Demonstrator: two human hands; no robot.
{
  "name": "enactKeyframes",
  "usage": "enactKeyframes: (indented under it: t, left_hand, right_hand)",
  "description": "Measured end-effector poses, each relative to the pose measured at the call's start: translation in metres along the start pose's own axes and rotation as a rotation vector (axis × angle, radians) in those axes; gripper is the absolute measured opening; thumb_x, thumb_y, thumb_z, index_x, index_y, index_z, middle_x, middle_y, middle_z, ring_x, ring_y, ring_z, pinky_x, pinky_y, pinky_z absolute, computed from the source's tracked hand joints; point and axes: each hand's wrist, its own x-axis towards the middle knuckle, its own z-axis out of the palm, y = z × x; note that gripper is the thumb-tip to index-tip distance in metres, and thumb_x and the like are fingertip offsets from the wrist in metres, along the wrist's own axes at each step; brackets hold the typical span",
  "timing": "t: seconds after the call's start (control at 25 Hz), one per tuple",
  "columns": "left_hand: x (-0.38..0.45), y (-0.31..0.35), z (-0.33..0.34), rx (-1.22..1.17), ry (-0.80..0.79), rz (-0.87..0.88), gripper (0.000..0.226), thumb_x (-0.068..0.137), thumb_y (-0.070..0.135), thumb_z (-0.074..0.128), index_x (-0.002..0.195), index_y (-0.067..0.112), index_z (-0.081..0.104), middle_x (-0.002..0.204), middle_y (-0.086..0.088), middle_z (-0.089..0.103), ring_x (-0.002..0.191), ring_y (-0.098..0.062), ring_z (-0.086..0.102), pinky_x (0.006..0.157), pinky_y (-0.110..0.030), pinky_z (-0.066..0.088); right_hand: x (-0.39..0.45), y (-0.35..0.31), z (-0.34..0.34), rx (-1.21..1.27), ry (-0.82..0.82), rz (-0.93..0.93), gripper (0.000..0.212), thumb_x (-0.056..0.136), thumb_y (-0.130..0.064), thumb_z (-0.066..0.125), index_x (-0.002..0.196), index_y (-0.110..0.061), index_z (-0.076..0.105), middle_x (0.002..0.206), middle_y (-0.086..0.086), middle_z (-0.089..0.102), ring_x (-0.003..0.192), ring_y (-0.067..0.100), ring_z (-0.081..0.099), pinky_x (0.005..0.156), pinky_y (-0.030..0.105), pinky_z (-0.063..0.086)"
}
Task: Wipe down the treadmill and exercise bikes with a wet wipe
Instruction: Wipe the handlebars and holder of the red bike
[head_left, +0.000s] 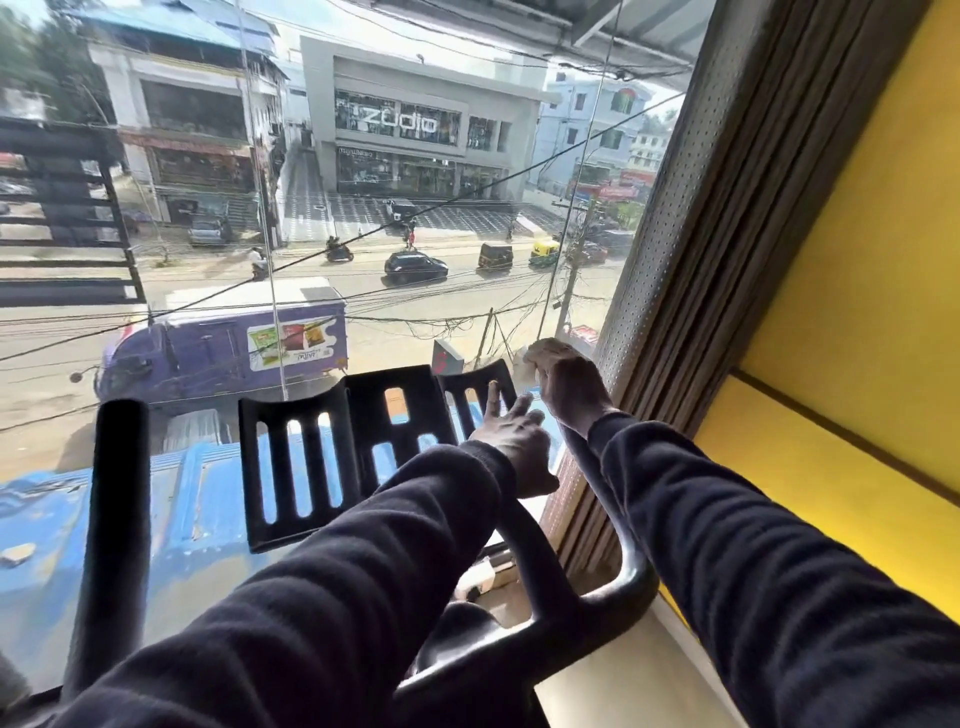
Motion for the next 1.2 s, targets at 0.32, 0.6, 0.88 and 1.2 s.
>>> enactKeyframes:
  t: [0.32, 0.6, 0.88, 1.2]
  left_hand:
    - [0.01, -0.001, 0.005, 0.019, 0.021, 0.017, 0.08, 0.088, 0.046, 0.06, 0.152, 0.014, 0.024, 0.156, -0.009, 0.019, 0.149, -0.03, -0.002, 0.115, -0.065, -0.011]
    - [0.013, -0.001, 0.008, 0.032, 0.031, 0.007, 0.1, 0.086, 0.049, 0.062, 0.156, 0.025, -0.006, 0.162, -0.003, -0.02, 0.149, -0.031, -0.012, 0.114, -0.065, -0.012]
    - [0.015, 0.001, 0.007, 0.032, 0.031, -0.001, 0.1, 0.086, 0.047, 0.063, 0.157, 0.03, -0.005, 0.161, 0.002, -0.025, 0.149, -0.029, -0.013, 0.115, -0.063, -0.013]
    - [0.017, -0.001, 0.007, 0.043, 0.03, -0.011, 0.101, 0.087, 0.049, 0.064, 0.157, 0.031, -0.007, 0.161, 0.003, -0.027, 0.149, -0.031, -0.01, 0.116, -0.063, -0.012]
  right_hand:
    - [0.02, 0.005, 0.003, 0.846, 0.04, 0.682, 0.021, 0.091, -0.024, 0.059, 0.079, -0.012, 0.07, 0.08, 0.01, 0.072, 0.078, 0.027, 0.067, 0.072, 0.034, 0.048]
    - [-0.011, 0.014, 0.004, 0.705, 0.166, 0.629, 0.025, 0.1, -0.014, 0.049, 0.113, -0.003, 0.067, 0.112, 0.014, 0.069, 0.104, 0.025, 0.061, 0.077, 0.016, 0.038]
    - [-0.029, 0.022, 0.0, 0.857, 0.149, 0.671, 0.023, 0.098, -0.014, 0.051, 0.111, -0.007, 0.069, 0.109, 0.009, 0.07, 0.101, 0.021, 0.064, 0.091, 0.026, 0.048]
    - [-0.038, 0.024, -0.008, 0.867, 0.16, 0.656, 0.03, 0.096, 0.002, 0.046, 0.113, -0.012, 0.067, 0.101, -0.003, 0.065, 0.091, 0.01, 0.06, 0.075, 0.009, 0.047]
